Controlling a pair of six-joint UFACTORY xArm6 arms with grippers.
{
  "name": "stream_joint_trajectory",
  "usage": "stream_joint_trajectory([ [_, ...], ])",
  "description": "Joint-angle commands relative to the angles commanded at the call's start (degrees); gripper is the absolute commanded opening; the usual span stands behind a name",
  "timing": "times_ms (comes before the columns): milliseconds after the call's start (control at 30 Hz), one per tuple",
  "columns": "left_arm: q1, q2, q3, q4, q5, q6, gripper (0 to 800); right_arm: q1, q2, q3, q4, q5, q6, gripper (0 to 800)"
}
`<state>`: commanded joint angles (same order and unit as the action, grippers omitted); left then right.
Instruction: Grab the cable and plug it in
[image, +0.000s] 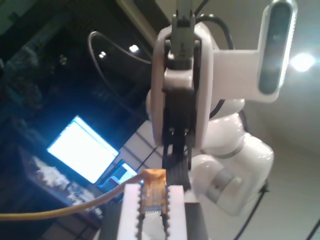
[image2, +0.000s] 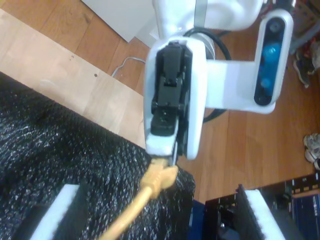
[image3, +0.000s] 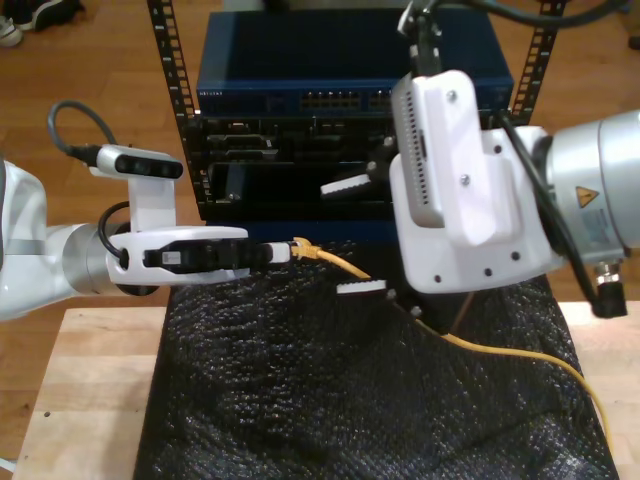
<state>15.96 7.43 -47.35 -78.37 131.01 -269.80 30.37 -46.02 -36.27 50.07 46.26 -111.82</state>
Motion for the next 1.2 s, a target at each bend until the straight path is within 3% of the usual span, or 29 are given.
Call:
stream_joint_trajectory([
  [400, 0.0, 0.09, 0.62, -0.35, 0.53, -0.35, 20, 3.25, 2.11, 0.18, -0.26, -4.22, 0.0, 677],
  [767, 0.0, 0.09, 0.53, -1.67, 2.2, -0.26, 22, 3.25, 2.11, 0.62, -0.09, -8.35, 0.26, 574],
  [1200, 1.14, 1.14, 0.7, -3.25, 2.2, -0.35, 26, 4.92, 2.11, 1.76, -0.09, -12.4, 0.18, 573],
])
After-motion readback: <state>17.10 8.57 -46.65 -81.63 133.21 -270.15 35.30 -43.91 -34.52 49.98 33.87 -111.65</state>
